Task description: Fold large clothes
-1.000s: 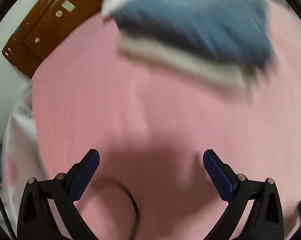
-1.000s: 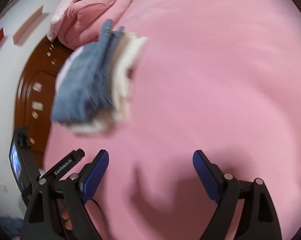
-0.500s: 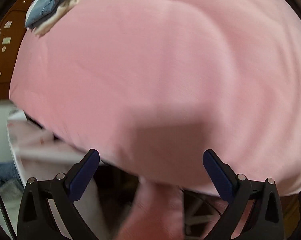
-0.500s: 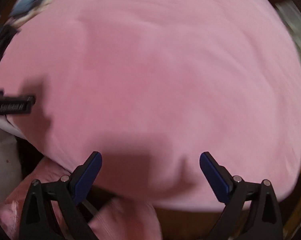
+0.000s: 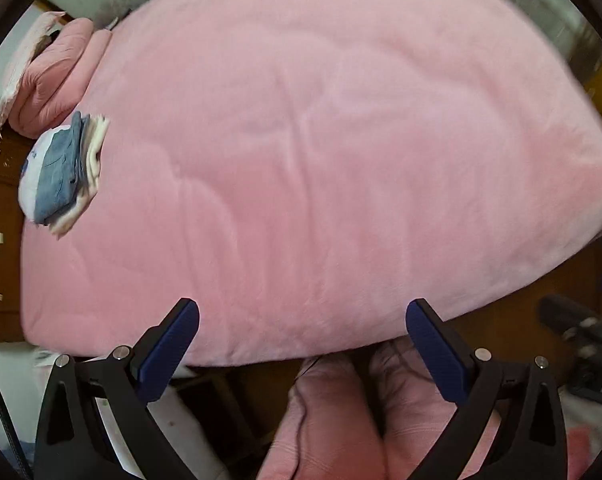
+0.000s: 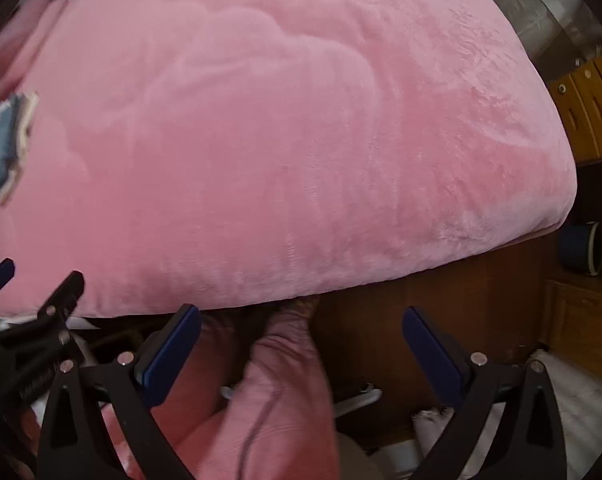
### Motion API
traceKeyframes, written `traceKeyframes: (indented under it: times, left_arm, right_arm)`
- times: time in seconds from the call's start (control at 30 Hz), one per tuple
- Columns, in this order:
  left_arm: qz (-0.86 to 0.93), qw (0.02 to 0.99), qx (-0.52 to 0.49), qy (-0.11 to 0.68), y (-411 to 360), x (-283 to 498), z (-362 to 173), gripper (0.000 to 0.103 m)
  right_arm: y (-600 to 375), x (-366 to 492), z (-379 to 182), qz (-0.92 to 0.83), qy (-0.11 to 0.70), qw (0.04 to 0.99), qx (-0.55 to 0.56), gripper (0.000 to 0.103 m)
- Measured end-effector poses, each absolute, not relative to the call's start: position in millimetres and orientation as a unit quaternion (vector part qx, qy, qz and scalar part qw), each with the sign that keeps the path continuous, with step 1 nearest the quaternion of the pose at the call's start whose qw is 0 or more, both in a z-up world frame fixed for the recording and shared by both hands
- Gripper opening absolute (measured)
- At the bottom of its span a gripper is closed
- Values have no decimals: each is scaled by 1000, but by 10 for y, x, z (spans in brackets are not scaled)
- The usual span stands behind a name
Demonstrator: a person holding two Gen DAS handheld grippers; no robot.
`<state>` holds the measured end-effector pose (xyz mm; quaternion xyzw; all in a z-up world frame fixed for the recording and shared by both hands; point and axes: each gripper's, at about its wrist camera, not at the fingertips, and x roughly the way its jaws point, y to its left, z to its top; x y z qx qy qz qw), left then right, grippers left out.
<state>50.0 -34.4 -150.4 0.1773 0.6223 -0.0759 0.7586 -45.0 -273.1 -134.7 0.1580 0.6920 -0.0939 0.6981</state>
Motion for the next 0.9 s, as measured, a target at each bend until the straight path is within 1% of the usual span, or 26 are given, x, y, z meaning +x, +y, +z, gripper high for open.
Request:
traceKeyframes:
  times: [0.1, 0.2, 0.3, 0.4, 0.47, 0.6, 0.9]
  left_arm:
    - [-72, 785, 144, 598, -282, 539, -1164, 102]
    - [-76, 796, 109, 591, -287, 622, -824, 102]
    - [-67, 812, 79, 575, -414, 506, -481, 102]
    - [-53, 825, 78, 558, -408, 379, -322, 102]
    - [-45, 829, 76, 552, -391, 331, -241, 102]
    - [-33, 833, 57, 550, -336, 277, -132, 102]
    - [-10, 839, 30, 543, -58, 272, -167, 102]
  right_arm:
    - [-2706, -560, -1050, -63, 664, 725, 170, 101]
    - [-2687, -644, -749, -49, 633, 756, 160, 102]
    - [-2692, -609, -466, -44, 606, 782, 141, 102]
    - [-2738, -581, -304, -33, 592, 790, 157, 102]
    - [-2739, -574, -223, -30, 583, 795, 163, 102]
    - [-2625, -618, -53, -30, 553, 820, 142, 102]
    - [-2396, -553, 166, -10, 510, 853, 112, 102]
